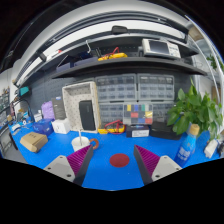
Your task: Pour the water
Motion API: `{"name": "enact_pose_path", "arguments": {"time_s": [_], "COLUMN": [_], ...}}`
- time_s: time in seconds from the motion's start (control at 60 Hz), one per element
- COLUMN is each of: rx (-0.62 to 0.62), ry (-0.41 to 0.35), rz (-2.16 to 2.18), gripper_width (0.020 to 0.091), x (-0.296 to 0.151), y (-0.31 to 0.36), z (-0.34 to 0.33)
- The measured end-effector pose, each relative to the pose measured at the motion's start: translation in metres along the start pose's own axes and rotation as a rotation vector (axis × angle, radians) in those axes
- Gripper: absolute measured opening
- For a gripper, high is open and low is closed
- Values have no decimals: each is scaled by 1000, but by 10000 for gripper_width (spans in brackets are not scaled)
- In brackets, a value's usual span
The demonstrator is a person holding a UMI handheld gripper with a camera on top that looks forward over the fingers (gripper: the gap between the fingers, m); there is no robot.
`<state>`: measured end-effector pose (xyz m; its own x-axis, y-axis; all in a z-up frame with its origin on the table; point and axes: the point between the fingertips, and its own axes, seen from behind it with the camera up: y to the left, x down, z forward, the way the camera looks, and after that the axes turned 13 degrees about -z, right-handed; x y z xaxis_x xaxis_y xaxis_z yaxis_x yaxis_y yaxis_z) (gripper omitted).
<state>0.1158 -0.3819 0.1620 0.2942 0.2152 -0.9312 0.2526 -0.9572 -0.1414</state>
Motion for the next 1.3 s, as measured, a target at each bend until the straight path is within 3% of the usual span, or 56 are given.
{"name": "enact_pose_path", "arguments": {"time_s": [0.35, 0.55, 0.767, 0.85, 0.967, 0.983, 1.0, 1.033, 1.1, 1.217, 1.3], "rx": [184, 244, 214, 201, 220, 226, 234, 246, 236, 236, 244], "ry": [122, 102, 43, -3, -36, -40, -43, -46, -68, -61, -50], "rz": [76, 49, 2, 0, 0, 2, 5, 10, 18, -1, -23], "gripper_width": [821, 824, 814, 726, 663, 620, 620, 518, 491, 383, 375], "x": [108, 125, 122, 113, 107, 106, 106, 106, 103, 103, 103], "y": [-117, -178, -205, -208, -217, -220, -223, -228, -233, -231, -229], "z": [-68, -52, 2, 21, 37, 39, 40, 42, 45, 48, 49]}}
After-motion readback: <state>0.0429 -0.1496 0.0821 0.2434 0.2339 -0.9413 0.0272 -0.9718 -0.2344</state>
